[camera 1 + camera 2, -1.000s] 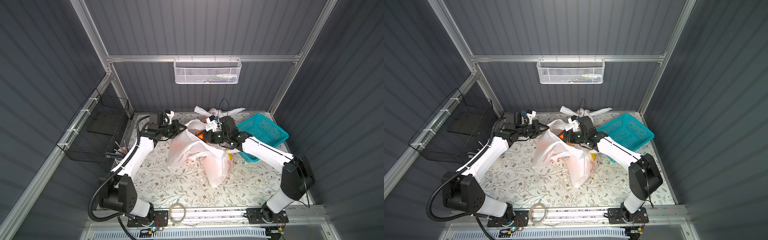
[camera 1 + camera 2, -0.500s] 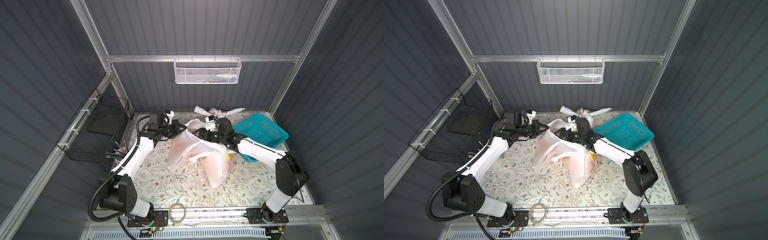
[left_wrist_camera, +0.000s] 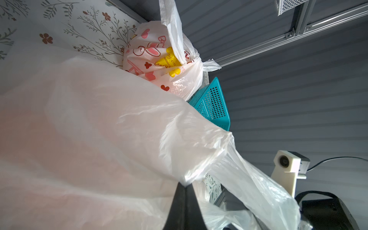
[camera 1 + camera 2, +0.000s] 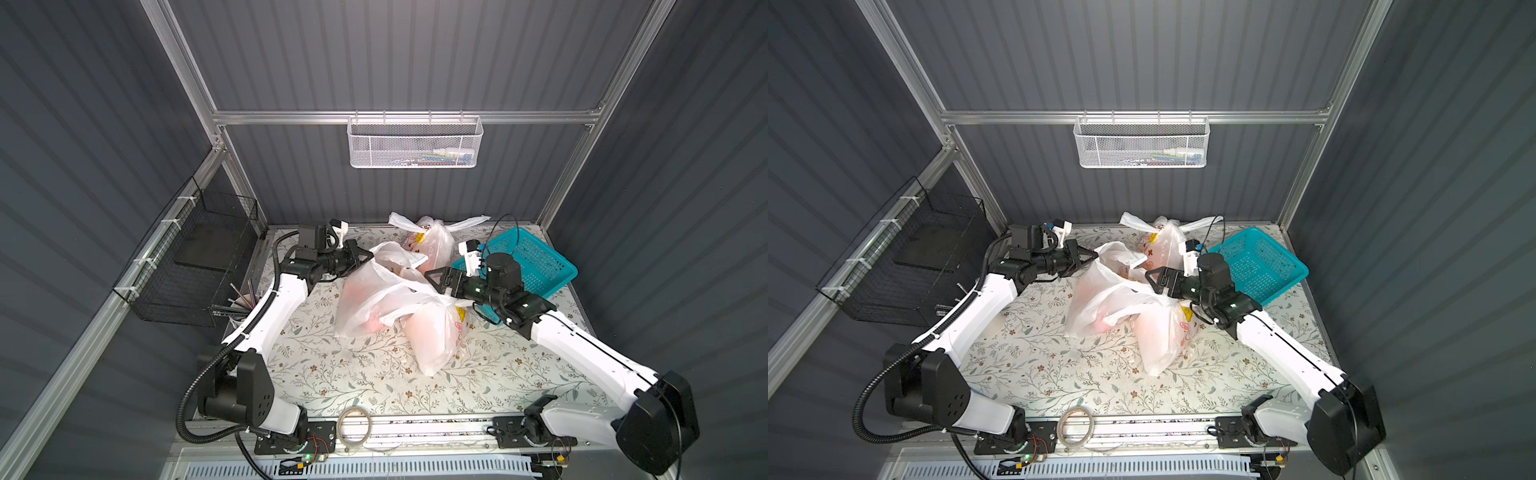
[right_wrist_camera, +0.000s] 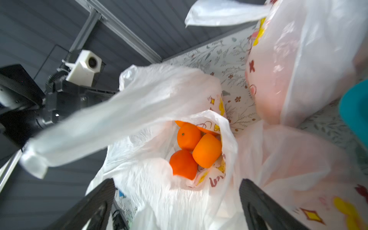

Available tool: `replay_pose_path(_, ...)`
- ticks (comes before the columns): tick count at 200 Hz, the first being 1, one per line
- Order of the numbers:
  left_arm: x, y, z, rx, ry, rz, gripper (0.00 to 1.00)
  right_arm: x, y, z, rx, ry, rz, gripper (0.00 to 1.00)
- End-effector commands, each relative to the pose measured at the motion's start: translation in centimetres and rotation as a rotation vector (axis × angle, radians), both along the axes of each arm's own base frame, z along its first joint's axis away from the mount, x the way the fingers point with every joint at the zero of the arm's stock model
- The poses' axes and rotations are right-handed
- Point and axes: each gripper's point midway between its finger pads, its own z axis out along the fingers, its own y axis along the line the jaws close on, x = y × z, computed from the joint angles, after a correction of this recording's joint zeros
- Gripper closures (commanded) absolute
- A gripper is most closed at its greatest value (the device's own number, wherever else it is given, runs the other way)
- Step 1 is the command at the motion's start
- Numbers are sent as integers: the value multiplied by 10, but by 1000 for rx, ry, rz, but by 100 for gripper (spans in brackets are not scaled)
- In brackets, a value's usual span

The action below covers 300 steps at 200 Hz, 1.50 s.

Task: Place the oranges into plastic bags & tie knots
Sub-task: Place the orange in the plastic bag, then adjust the plastic bag at the center of the board.

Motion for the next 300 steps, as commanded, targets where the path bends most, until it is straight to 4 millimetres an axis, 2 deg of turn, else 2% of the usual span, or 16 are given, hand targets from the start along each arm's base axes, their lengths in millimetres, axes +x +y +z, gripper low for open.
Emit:
replay_pose_path(1,-4,2,6,5,-44,-21,100,-2,-27,-8,-36,27,-69,1)
replay_pose_path(23,-5,3,6,13,-57,-25,100,-14,-53,24,-46,-54,-122,1)
replay_pose_path(37,-5,2,6,16,-63,-32,100,-22,-58,43,-17,-79,-108,1)
replay_pose_path(53,-5,2,7,18,-75,-38,100,-36,-41,67,106,-73,2,1)
replay_pose_path(71,-4,0,8,14,-91,-49,100,-40,-19,80,255,7,109,3)
replay_pose_path(100,-4,-3,10,5,-107,-72,100,-32,3,82,311,92,171,9)
replay_pose_path(103,-4,-3,11,5,-111,-74,100,-27,7,74,304,117,172,9)
replay_pose_path(122,-5,-4,13,5,-119,-92,100,-18,24,74,292,144,205,10)
replay_pose_path(172,-5,-6,11,16,-133,-114,100,-2,53,67,289,210,248,15)
replay_pose_path(190,-5,-6,11,17,-137,-120,100,0,59,60,277,230,251,22)
replay_pose_path(210,-5,-7,15,24,-159,-132,100,1,61,52,262,246,244,40)
replay_pose_path(221,-6,-6,18,32,-178,-134,95,3,60,49,249,245,235,49)
replay_pose_path(229,-6,-5,22,42,-203,-138,88,4,58,49,237,238,225,58)
replay_pose_path(256,-11,2,38,105,-320,-123,58,16,45,53,217,201,179,100)
replay_pose_path(281,-23,11,60,160,-480,-103,43,31,28,50,207,183,133,100)
replay_pose_path(300,-42,3,73,219,-611,-130,35,45,13,44,233,192,107,100)
